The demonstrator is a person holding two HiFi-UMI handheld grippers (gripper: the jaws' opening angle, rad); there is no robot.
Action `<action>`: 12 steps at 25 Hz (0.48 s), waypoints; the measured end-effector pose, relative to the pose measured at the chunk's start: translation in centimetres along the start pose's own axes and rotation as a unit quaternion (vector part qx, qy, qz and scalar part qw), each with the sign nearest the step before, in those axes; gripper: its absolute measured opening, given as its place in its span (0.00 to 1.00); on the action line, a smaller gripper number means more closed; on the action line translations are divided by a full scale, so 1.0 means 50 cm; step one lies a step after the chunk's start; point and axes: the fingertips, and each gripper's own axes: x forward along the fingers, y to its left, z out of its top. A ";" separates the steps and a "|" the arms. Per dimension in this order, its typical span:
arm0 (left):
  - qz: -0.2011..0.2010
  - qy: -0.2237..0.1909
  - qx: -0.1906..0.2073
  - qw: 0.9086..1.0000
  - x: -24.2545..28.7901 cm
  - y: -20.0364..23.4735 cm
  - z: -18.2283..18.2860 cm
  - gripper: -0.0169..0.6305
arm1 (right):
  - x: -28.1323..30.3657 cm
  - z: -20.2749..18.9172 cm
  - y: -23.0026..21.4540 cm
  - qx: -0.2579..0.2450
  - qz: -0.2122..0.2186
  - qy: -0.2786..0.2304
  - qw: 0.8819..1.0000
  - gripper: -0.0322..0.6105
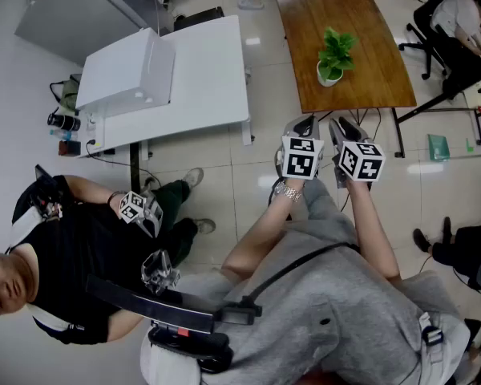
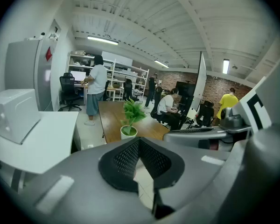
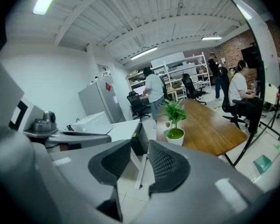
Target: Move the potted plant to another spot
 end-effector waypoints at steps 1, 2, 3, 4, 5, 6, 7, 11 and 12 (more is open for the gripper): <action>0.009 -0.002 -0.004 1.000 0.021 0.020 0.015 0.05 | 0.033 0.006 -0.021 0.000 0.006 0.004 1.000 0.28; 0.017 -0.005 -0.007 1.000 0.041 0.038 0.030 0.05 | 0.066 0.012 -0.045 -0.001 0.009 0.009 1.000 0.33; 0.023 -0.007 -0.012 1.000 0.061 0.055 0.044 0.05 | 0.099 0.015 -0.074 -0.003 0.008 0.014 1.000 0.41; 0.027 -0.010 -0.017 0.999 0.080 0.070 0.058 0.05 | 0.133 0.017 -0.110 -0.007 0.003 0.021 1.000 0.51; 0.028 -0.013 -0.024 0.999 0.097 0.083 0.071 0.06 | 0.169 0.014 -0.149 -0.015 -0.005 0.028 0.999 0.60; 0.025 -0.017 -0.032 0.999 0.112 0.093 0.084 0.09 | 0.206 0.005 -0.186 -0.025 -0.012 0.039 0.999 0.67; 0.021 -0.021 -0.040 0.999 0.125 0.100 0.094 0.14 | 0.243 -0.012 -0.217 -0.035 -0.015 0.051 0.998 0.76; 0.007 -0.032 -0.066 0.997 0.149 0.128 0.113 0.27 | 0.382 -0.104 -0.291 -0.091 -0.009 0.106 0.990 0.96; 0.006 -0.032 -0.069 0.997 0.150 0.136 0.111 0.27 | 0.413 -0.126 -0.300 -0.109 -0.009 0.118 0.987 0.96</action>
